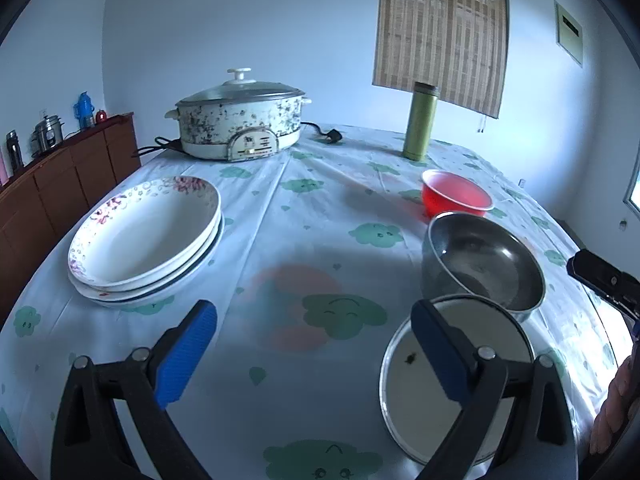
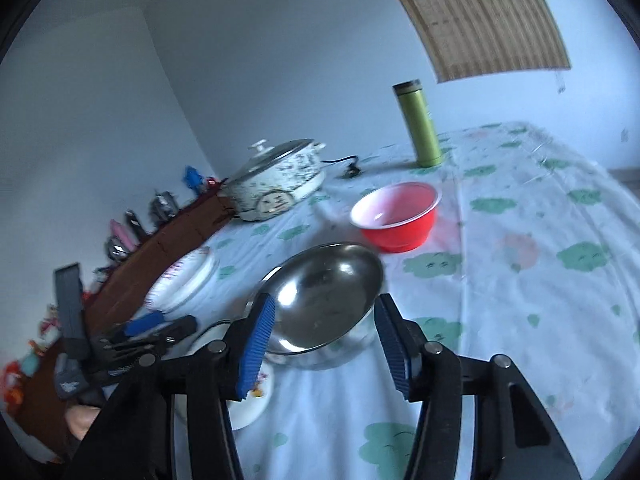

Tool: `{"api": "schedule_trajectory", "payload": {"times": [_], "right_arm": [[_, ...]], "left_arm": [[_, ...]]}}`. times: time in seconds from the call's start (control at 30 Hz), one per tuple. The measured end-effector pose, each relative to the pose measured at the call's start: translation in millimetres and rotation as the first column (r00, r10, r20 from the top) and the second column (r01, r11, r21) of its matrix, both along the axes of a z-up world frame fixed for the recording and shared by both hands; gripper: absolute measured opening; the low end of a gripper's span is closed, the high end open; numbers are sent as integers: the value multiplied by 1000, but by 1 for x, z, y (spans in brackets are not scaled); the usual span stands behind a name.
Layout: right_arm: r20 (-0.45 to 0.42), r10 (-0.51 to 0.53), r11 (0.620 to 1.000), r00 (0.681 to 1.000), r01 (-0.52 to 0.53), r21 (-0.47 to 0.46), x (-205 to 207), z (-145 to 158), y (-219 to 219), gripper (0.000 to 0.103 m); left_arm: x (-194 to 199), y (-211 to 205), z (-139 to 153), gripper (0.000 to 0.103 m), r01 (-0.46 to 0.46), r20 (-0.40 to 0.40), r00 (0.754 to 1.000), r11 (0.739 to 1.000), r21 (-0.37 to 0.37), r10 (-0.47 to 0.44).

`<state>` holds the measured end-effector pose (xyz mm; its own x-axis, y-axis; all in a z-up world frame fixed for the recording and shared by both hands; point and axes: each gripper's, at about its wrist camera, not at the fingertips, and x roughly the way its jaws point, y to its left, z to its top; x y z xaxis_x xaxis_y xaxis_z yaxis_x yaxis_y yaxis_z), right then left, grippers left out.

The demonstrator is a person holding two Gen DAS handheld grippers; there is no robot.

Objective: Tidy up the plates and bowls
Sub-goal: 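Close the right gripper on the red bowl rim while the left gripper grips it too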

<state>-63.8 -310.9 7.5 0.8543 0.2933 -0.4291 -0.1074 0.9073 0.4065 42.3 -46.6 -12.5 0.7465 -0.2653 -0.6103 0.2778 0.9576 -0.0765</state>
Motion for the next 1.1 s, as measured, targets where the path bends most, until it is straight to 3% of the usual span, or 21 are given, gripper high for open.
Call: {"api": "schedule_trajectory", "payload": {"times": [0.17, 0.37, 0.53, 0.67, 0.77, 0.97, 1.03, 1.1], "right_arm": [[-6, -50, 997, 999, 50, 51, -1, -2, -16, 55], [-114, -107, 990, 988, 116, 77, 27, -4, -61, 55], [-191, -127, 965, 973, 166, 203, 66, -4, -96, 55], [-230, -115, 957, 966, 169, 235, 103, -5, -98, 55], [-277, -136, 947, 951, 206, 245, 124, -14, -97, 55], [-304, -182, 948, 935, 249, 198, 140, -26, -99, 55], [-305, -182, 949, 935, 248, 194, 144, -27, -99, 55], [-310, -168, 951, 936, 236, 197, 149, -31, -99, 55]], "left_arm": [[2, 2, 5, 99, 37, -30, 999, 999, -34, -38], [24, -11, 48, 99, 141, -8, 990, 990, 6, -141], [82, -50, 74, 97, 254, -18, 967, 967, 21, -254], [128, -82, 73, 96, 356, -95, 929, 933, -47, -359], [165, -110, 61, 95, 352, -132, 926, 936, -29, -352], [212, -138, 30, 81, 375, -266, 884, 923, -91, -385], [221, -145, 21, 59, 368, -295, 877, 925, -91, -378], [229, -148, 13, 44, 378, -330, 855, 916, -132, -401]]}}
